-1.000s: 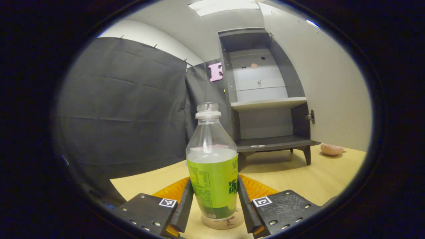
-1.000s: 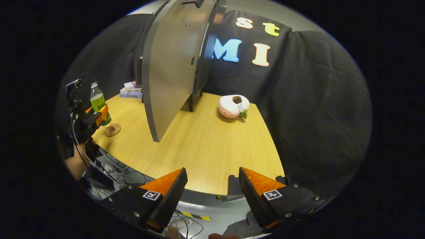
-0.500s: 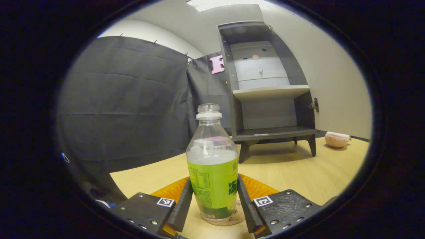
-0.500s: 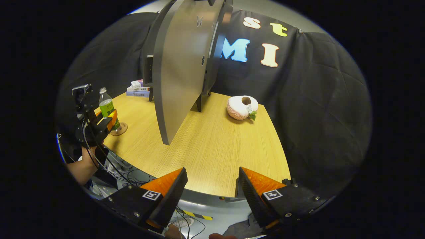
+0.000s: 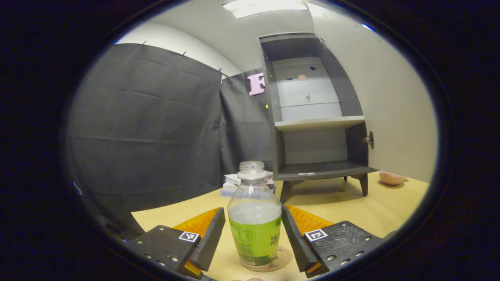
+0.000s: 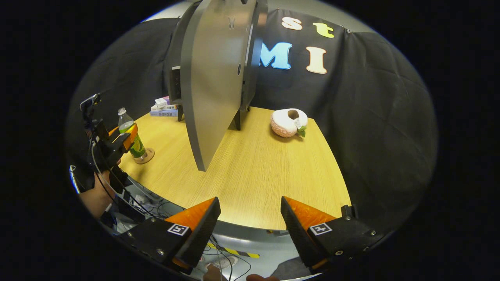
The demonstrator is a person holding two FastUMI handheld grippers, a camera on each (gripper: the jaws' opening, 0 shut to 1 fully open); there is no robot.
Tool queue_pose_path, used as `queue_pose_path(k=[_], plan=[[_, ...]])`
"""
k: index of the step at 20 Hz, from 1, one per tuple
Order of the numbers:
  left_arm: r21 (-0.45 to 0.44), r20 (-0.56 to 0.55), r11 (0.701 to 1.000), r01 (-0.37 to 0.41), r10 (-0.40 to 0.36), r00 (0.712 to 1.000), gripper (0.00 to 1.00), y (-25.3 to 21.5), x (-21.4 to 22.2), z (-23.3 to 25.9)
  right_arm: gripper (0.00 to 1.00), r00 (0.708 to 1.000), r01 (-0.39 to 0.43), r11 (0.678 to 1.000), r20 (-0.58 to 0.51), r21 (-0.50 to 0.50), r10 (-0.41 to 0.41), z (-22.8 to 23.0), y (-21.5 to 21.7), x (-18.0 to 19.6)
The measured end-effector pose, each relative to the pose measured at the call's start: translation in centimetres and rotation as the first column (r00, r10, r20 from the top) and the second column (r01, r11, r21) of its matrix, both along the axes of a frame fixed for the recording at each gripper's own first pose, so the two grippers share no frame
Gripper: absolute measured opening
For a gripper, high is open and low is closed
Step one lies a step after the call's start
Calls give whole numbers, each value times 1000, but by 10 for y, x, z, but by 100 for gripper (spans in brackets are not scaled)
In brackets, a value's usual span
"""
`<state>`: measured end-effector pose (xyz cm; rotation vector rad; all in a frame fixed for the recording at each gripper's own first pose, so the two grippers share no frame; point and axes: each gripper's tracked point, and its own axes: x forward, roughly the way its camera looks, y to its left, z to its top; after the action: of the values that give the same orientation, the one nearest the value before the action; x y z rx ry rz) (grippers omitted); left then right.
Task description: Open the cabinet door with the right hand, grasp the bottle in the cabinet with the left hand and place it on the coaster, then close the cabinet door with the right hand.
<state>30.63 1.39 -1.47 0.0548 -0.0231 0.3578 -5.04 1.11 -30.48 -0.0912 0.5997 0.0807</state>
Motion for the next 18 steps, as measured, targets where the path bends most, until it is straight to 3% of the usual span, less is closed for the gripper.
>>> queue_pose_path(k=[2,11,14,16,18], plan=[[3,19,1000,6,-6,1000,82,-1,2,15,95,1000,7,1000,15,16,-7,6,0,1],[42,62,999,22,-25,998,86,-5,-11,117,96,995,49,990,77,133,-60,38,-3,16],[34,73,997,63,-66,995,82,-15,-12,159,95,984,57,986,157,154,-82,76,-9,28],[27,91,997,78,-80,993,86,-23,-18,192,96,973,63,988,214,138,-92,99,-17,38],[75,131,994,76,-85,988,86,-31,-27,234,95,952,58,992,291,116,-90,132,-25,46]])
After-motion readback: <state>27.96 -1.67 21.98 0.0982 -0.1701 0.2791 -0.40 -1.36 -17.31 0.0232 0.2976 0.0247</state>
